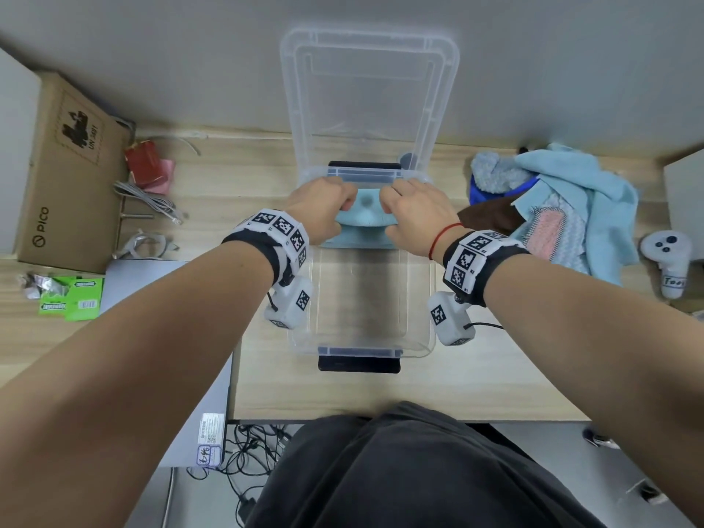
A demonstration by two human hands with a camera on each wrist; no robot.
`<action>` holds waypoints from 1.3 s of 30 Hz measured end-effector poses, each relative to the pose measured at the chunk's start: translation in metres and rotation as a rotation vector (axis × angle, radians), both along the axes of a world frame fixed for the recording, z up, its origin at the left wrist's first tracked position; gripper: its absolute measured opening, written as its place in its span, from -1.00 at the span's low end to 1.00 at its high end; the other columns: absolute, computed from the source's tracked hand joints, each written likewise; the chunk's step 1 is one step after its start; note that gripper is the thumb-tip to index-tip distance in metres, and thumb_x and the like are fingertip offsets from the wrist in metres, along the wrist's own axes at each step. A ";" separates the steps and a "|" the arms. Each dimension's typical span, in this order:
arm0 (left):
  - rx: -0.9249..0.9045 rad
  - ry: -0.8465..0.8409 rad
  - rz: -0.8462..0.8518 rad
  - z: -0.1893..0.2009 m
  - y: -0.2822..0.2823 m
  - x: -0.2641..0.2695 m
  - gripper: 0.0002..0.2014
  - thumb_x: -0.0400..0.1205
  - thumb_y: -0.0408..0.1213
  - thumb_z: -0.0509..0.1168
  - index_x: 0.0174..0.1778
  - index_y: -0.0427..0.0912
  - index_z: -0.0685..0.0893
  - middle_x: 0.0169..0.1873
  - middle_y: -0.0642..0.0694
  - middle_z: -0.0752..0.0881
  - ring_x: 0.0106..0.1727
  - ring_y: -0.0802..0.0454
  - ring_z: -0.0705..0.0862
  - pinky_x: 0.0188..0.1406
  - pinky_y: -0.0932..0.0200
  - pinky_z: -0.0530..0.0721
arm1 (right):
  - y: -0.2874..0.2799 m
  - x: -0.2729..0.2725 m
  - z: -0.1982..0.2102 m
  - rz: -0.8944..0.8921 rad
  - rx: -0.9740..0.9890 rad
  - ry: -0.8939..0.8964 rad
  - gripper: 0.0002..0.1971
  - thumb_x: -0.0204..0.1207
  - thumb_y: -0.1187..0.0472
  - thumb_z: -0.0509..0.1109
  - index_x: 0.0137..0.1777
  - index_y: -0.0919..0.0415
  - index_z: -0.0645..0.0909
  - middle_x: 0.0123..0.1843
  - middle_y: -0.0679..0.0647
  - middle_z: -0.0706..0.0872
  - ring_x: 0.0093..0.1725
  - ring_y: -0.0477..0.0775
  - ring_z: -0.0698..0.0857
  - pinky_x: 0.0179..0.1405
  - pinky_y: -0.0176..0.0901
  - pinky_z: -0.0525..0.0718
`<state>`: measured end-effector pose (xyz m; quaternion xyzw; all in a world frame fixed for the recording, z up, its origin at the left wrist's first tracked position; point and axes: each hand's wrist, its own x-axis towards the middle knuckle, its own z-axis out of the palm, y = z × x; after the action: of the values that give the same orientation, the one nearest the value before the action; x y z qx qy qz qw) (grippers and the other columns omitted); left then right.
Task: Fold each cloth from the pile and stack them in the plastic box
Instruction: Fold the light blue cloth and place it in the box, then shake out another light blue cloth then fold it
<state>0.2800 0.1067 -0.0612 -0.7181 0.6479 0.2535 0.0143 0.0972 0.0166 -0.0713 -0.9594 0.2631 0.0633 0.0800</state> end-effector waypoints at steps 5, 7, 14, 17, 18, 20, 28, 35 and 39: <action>0.091 0.051 -0.065 0.017 0.020 -0.008 -0.73 0.30 -0.39 0.42 -0.26 -0.06 0.46 -0.33 0.03 0.53 -0.28 -0.01 0.46 -0.40 0.16 0.38 | 0.014 -0.009 0.014 0.115 0.177 0.075 -0.75 0.31 0.09 0.36 -0.13 0.01 0.32 -0.15 -0.08 0.49 -0.21 0.08 0.48 -0.28 -0.08 0.42; 0.148 0.079 -0.053 0.020 0.032 -0.015 -0.72 0.27 -0.36 0.49 -0.26 -0.07 0.52 -0.38 0.05 0.52 -0.30 0.00 0.47 -0.37 0.14 0.47 | 0.024 -0.012 0.015 0.156 0.231 0.131 -0.74 0.31 0.06 0.39 -0.15 0.01 0.34 -0.20 -0.08 0.52 -0.26 0.09 0.49 -0.31 -0.09 0.42; 0.286 0.073 -0.047 -0.003 0.060 -0.037 -0.67 0.29 -0.38 0.54 -0.25 -0.08 0.50 -0.33 0.02 0.56 -0.30 0.00 0.52 -0.43 0.19 0.43 | 0.054 -0.018 -0.007 0.169 0.350 0.352 -0.74 0.29 0.05 0.40 -0.21 -0.04 0.32 -0.25 -0.02 0.56 -0.22 0.18 0.60 -0.35 -0.10 0.51; 0.249 0.008 -0.040 -0.017 0.061 -0.041 -0.67 0.36 -0.45 0.47 -0.23 -0.08 0.43 -0.23 -0.03 0.59 -0.23 -0.04 0.51 -0.35 0.18 0.40 | 0.059 -0.017 -0.017 0.167 0.259 0.332 -0.78 0.35 0.13 0.35 -0.06 0.05 0.40 -0.06 0.07 0.64 -0.09 0.22 0.65 -0.29 -0.09 0.49; 0.239 -0.019 -0.046 -0.021 0.061 -0.042 -0.68 0.38 -0.47 0.45 -0.20 -0.08 0.44 -0.14 -0.07 0.61 -0.19 -0.05 0.51 -0.30 0.16 0.42 | 0.060 -0.018 -0.020 0.159 0.223 0.327 -0.77 0.37 0.16 0.34 0.01 0.09 0.44 0.00 0.08 0.64 -0.05 0.23 0.66 -0.27 -0.10 0.45; 0.268 -0.080 -0.087 -0.027 0.062 -0.044 -0.70 0.42 -0.41 0.46 -0.04 -0.10 0.52 0.03 -0.11 0.61 -0.07 -0.09 0.56 -0.18 0.12 0.49 | 0.062 -0.019 -0.027 0.136 0.180 0.362 -0.73 0.41 0.20 0.33 0.10 0.14 0.47 0.08 0.11 0.62 0.01 0.24 0.67 -0.24 -0.09 0.43; 0.527 -0.265 -0.314 -0.049 0.057 -0.053 -0.48 0.57 -0.22 0.42 0.48 0.00 0.52 0.32 -0.03 0.62 0.29 -0.13 0.64 0.26 0.01 0.62 | 0.068 -0.009 -0.037 0.293 0.249 0.652 -0.60 0.44 -0.01 0.37 0.29 -0.05 0.63 0.17 0.05 0.70 0.09 0.22 0.71 0.01 0.08 0.74; 0.584 -0.395 -0.384 -0.063 0.058 -0.057 -0.43 0.55 -0.14 0.41 0.49 0.24 0.47 0.39 -0.02 0.46 0.38 -0.11 0.50 0.22 -0.02 0.51 | 0.067 -0.011 -0.050 0.366 0.278 0.788 -0.54 0.59 0.01 0.27 0.50 -0.26 0.47 0.42 -0.04 0.50 0.28 0.20 0.63 -0.02 0.00 0.64; 0.519 -0.515 -0.418 -0.068 0.059 -0.057 -0.52 0.50 -0.04 0.34 0.39 0.16 0.57 0.29 -0.06 0.48 0.25 -0.12 0.54 0.16 -0.06 0.52 | 0.063 -0.005 -0.050 0.329 0.179 0.788 -0.57 0.57 -0.01 0.27 0.45 -0.21 0.51 0.35 0.06 0.44 0.24 0.25 0.61 0.13 0.14 0.66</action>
<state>0.2235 0.1657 -0.1289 -0.5837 0.6697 0.2122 0.4070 0.0920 0.0795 -0.1210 -0.8804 0.1109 0.4589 0.0451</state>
